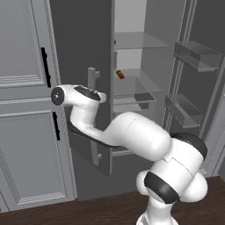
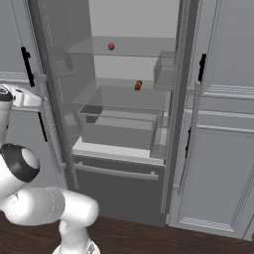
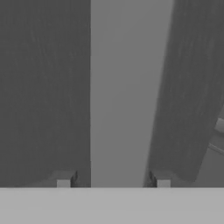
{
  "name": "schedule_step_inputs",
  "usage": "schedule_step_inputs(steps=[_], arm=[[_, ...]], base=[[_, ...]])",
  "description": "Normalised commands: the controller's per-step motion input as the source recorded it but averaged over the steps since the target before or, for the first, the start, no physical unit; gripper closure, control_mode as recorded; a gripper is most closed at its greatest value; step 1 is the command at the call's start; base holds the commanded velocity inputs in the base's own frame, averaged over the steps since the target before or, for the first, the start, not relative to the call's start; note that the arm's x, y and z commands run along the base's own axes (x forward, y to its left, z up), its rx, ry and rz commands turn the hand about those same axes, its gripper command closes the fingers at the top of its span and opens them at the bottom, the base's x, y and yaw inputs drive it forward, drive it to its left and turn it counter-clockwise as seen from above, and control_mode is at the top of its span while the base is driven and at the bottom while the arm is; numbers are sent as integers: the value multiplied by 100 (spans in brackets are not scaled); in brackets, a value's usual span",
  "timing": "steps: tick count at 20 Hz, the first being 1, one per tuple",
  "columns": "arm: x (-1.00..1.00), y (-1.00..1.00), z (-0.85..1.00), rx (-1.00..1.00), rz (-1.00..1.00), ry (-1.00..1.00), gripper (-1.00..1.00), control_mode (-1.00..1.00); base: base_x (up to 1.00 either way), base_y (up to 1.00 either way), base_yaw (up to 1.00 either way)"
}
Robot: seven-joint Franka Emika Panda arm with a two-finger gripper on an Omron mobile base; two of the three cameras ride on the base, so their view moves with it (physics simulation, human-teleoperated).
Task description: Take the strawberry from the fridge and place it on top of the pancake, located on the dining counter.
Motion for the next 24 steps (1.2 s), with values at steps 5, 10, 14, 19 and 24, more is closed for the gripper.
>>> schedule_step_inputs(steps=[5,10,14,19,24], arm=[[11,81,0,-1,-15,0,-100,-100],[-56,35,0,0,-8,-1,-100,-100],[-89,9,0,2,-4,-2,-100,-100],[-100,-10,-3,2,-10,0,-100,-100],[-100,-97,-24,19,-2,-10,-100,-100]], base=[[0,0,0],[0,0,0],[0,0,0],[0,0,0],[0,0,0]])
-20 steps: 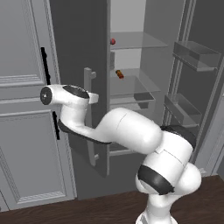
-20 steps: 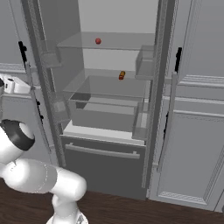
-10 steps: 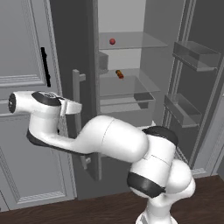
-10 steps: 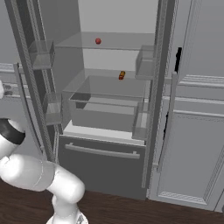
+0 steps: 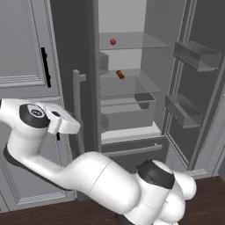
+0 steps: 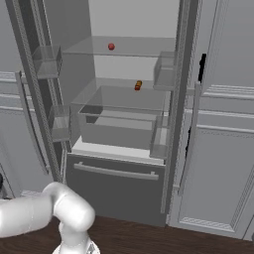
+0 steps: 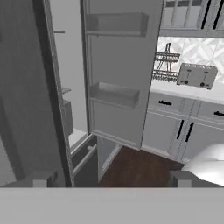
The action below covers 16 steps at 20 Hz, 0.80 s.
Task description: Take the strawberry from the fridge and place it on top of the pancake, located on the dining counter.
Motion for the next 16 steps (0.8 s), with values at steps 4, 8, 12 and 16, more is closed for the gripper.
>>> schedule_step_inputs(steps=[4,8,12,16], arm=[[-100,-100,0,43,20,-8,-100,-100],[-61,-100,1,75,20,-12,-100,-100],[-2,-100,2,100,0,-2,-100,-100],[25,-100,0,100,0,0,-100,-100]], base=[[0,0,0],[0,0,0],[0,0,0],[0,0,0]])
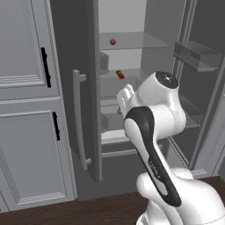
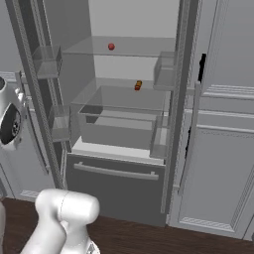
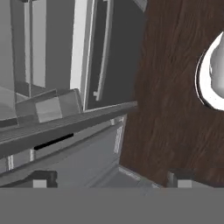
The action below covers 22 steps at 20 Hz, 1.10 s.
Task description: Take the strawberry from the fridge and place it on top of the pancake, located on the dining counter.
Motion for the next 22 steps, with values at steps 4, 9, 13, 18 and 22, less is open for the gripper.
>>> schedule_step_inputs(steps=[4,9,13,18,22], arm=[[54,-100,0,100,0,0,-100,-100],[97,-40,0,99,10,2,-100,-100],[100,-3,1,72,29,6,-100,-100],[99,48,-5,14,23,3,-100,-100],[82,15,0,-7,12,25,-100,-100]], base=[[0,0,0],[0,0,0],[0,0,0],[0,0,0],[0,0,0]])
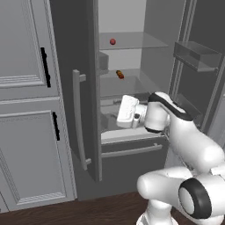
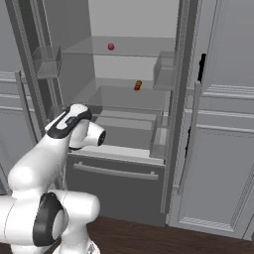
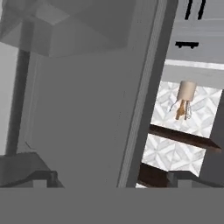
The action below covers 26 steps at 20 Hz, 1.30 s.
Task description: Take the strawberry from the fridge and place it on top of the pancake, located on the dining counter.
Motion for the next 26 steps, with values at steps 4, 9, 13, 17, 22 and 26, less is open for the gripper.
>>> schedule_step_inputs(steps=[4,9,13,17,22,26], arm=[[77,25,-3,-4,7,15,-100,-100],[28,77,0,-3,4,10,-100,-100],[1,99,0,-5,0,9,-100,-100],[0,100,0,-8,0,4,-100,-100],[0,83,7,-12,0,1,-100,-100],[0,54,11,-12,0,0,-100,-100]], base=[[0,0,0],[0,0,0],[0,0,0],[0,0,0],[0,0,0],[0,0,0]])
